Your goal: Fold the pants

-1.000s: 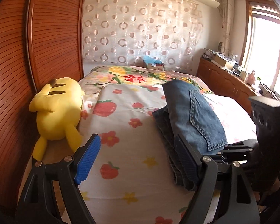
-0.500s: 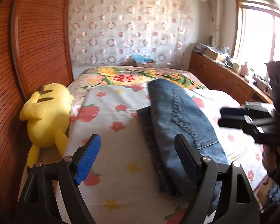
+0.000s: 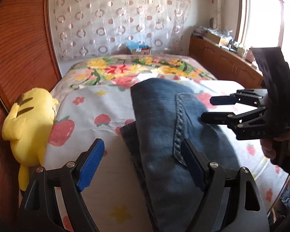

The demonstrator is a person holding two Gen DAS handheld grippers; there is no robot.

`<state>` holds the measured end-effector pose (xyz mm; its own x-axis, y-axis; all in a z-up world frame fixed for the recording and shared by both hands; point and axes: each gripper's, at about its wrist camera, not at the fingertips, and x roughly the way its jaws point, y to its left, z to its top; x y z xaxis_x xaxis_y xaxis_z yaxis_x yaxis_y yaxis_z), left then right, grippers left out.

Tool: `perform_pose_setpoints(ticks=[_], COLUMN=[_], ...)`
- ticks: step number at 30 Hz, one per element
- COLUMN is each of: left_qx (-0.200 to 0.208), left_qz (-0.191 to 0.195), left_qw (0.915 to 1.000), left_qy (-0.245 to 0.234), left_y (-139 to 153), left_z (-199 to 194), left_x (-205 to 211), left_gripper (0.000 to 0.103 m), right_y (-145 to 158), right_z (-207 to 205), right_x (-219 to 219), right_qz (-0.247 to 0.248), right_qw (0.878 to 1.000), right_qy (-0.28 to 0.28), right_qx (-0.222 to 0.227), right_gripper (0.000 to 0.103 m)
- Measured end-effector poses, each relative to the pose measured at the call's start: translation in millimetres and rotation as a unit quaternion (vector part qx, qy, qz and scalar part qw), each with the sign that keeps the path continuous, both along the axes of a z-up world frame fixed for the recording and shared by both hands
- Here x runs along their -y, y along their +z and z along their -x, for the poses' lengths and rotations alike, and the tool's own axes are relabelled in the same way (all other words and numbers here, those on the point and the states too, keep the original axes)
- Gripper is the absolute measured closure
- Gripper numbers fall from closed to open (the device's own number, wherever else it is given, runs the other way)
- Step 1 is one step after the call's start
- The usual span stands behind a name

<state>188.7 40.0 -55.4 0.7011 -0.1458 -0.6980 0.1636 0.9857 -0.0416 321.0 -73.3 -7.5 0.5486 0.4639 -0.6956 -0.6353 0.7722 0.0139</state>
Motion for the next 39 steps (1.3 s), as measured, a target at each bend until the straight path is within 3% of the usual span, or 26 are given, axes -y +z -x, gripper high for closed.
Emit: perform_pose_setpoints(ticks=[7, 13, 19, 22, 24, 27, 32, 39], left_qx=[-0.05, -0.053, -0.045, -0.046, -0.044, -0.038, 0.003, 0.068], left_qz=[0.018, 0.049, 0.047, 0.058, 0.064, 0.061, 0.085, 0.111], left_qw=[0.9985, 0.9974, 0.9979, 0.9972, 0.9967, 0.9972, 0.9964, 0.9905], left_qy=[0.008, 0.002, -0.004, -0.013, -0.023, -0.023, -0.005, 0.043], left_y=[-41.4, -43.0, -38.6, -38.2, -37.3, -33.5, -5.2, 35.8], left_z=[-16.7, -17.3, -15.7, -15.7, -15.2, -10.9, 10.1, 43.2], left_x=[-14.1, -15.5, -7.4, -7.0, -5.4, -4.1, -24.6, -78.0], left_gripper=[0.021, 0.022, 0.036, 0.052, 0.069, 0.079, 0.083, 0.085], right_y=[-27.7, -39.9, -43.6, -42.7, -37.4, -27.5, 7.7, 63.0], right_z=[-51.5, -67.0, -74.7, -74.0, -68.8, -63.0, -43.8, -18.8], right_x=[-13.6, -16.2, -19.2, -10.4, -2.6, -3.1, -14.6, -66.6], right_qz=[-0.041, -0.087, -0.09, -0.093, -0.097, -0.092, -0.092, -0.096], right_qw=[0.996, 0.989, 0.988, 0.987, 0.986, 0.987, 0.986, 0.977], right_qy=[0.04, 0.07, 0.082, 0.087, 0.094, 0.102, 0.126, 0.19], right_qx=[-0.066, -0.096, -0.097, -0.101, -0.102, -0.089, -0.06, -0.019], right_gripper=[0.033, 0.034, 0.042, 0.052, 0.062, 0.074, 0.079, 0.08])
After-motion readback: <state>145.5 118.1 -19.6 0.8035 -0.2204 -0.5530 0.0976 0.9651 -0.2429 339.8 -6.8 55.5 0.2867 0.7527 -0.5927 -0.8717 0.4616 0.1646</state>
